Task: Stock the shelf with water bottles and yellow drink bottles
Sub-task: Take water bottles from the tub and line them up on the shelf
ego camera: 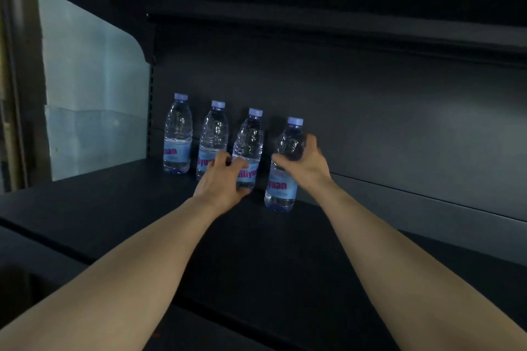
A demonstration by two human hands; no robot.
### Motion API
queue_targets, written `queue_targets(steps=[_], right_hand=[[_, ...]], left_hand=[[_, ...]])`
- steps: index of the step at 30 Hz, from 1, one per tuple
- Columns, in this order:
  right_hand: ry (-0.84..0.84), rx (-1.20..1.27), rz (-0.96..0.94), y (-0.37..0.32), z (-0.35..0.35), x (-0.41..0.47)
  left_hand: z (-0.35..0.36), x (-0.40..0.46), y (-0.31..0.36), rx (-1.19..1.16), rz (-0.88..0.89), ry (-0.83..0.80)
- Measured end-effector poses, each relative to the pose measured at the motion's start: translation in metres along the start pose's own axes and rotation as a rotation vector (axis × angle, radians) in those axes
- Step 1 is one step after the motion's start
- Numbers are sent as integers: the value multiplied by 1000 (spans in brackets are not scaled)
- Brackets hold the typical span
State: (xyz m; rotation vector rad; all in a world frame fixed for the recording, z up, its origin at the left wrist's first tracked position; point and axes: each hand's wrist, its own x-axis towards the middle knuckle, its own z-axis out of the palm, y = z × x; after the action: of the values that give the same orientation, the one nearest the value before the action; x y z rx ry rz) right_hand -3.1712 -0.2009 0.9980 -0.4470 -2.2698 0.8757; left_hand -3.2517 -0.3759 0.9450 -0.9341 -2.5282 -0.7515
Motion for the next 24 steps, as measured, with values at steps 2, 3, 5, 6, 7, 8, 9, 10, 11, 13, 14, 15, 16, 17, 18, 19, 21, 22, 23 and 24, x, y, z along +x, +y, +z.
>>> queue_targets(steps=[2, 3, 5, 6, 7, 8, 9, 10, 11, 13, 14, 15, 16, 17, 18, 19, 21, 22, 23, 24], right_hand=[[46, -100, 23, 2, 9, -2], [61, -121, 27, 4, 11, -1], [81, -124, 10, 5, 12, 1], [87, -115, 0, 7, 12, 2], [95, -102, -5, 9, 12, 3], [98, -89, -6, 11, 11, 3], [93, -79, -7, 13, 10, 4], [83, -75, -11, 14, 9, 3], [69, -81, -15, 15, 8, 4], [52, -115, -13, 15, 4, 5], [49, -129, -12, 15, 3, 6], [51, -136, -16, 16, 3, 7], [57, -143, -25, 17, 3, 6], [67, -144, -35, 19, 4, 6], [76, -140, -41, 20, 5, 5], [82, -134, -40, 21, 5, 5], [70, -129, -35, 22, 4, 5], [55, -125, -34, 23, 4, 5], [43, -119, -38, 24, 5, 6], [36, -115, -47, 25, 5, 6]], left_hand=[[6, 2, -3, -18, -7, -37], [9, 4, -4, -22, -8, -58], [13, 8, -5, -18, 5, -92], [14, 10, -5, -13, 9, -104], [15, 12, -5, -4, 8, -118], [15, 13, -4, 7, 4, -130], [15, 14, -3, 16, 2, -137], [16, 15, -2, 18, 1, -139], [16, 15, -2, 13, 2, -139], [16, 16, -2, 0, 6, -133], [16, 17, -2, -6, 6, -134], [16, 17, -2, -8, 6, -135], [16, 16, -2, -8, 7, -134], [15, 16, -2, -7, 10, -132], [15, 16, -2, -6, 12, -130], [16, 15, -2, -6, 15, -130], [16, 15, -2, -7, 18, -128], [16, 16, -1, -6, 19, -126], [16, 16, -1, -4, 18, -126], [16, 16, -1, -3, 16, -126]])
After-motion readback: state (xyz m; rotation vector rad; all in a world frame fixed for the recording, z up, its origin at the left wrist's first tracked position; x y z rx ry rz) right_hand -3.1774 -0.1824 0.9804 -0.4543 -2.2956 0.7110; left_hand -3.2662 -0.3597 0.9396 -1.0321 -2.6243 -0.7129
